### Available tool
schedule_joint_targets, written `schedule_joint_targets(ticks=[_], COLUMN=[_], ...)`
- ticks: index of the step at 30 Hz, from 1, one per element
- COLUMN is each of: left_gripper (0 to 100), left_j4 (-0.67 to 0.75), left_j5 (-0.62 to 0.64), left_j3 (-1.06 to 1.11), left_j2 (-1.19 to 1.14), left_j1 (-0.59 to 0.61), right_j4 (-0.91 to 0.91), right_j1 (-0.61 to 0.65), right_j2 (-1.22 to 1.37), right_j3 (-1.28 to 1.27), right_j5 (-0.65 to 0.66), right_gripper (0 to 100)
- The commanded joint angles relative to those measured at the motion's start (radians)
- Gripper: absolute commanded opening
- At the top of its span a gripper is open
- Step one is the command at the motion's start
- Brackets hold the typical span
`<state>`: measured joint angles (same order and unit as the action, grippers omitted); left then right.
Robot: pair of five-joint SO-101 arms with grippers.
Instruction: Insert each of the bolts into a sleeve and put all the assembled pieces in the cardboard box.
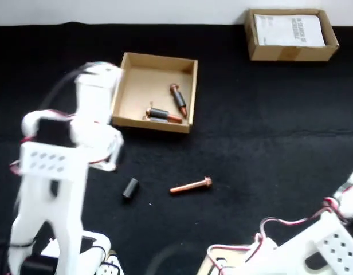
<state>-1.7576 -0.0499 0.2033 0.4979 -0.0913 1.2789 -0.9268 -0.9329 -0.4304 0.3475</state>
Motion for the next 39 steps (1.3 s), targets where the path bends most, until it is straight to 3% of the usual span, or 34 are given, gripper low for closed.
schedule_joint_targets(ticks=[1,6,10,17,26,30,39], left_gripper=[18,18,18,18,18,25,26], left_j4=[-0.011,-0.009,0.026,0.100,0.121,0.054,0.066], left_j5=[-0.083,-0.236,-0.465,-0.565,-0.577,-0.574,-0.512], left_j3=[-0.001,0.042,0.015,-0.067,-0.369,-0.475,-0.498], left_j2=[-0.044,-0.119,-0.220,-0.387,-0.716,-0.811,-0.857], left_j1=[-0.170,-0.321,-0.335,-0.343,-0.426,-0.476,-0.568], right_j4=[-0.179,-0.433,-0.642,-0.943,-1.248,-1.311,-1.501], right_j1=[-0.168,-0.318,-0.401,-0.441,-0.433,-0.414,-0.421], right_j2=[-0.013,-0.010,-0.005,-0.005,-0.004,-0.002,0.162], right_j3=[-0.087,-0.265,-0.420,-0.650,-0.803,-0.806,-0.733], right_j5=[0.052,0.121,0.160,0.212,0.262,0.293,0.336], right_gripper=[0.9,0.9,0.9,0.9,0.9,0.9,0.9])
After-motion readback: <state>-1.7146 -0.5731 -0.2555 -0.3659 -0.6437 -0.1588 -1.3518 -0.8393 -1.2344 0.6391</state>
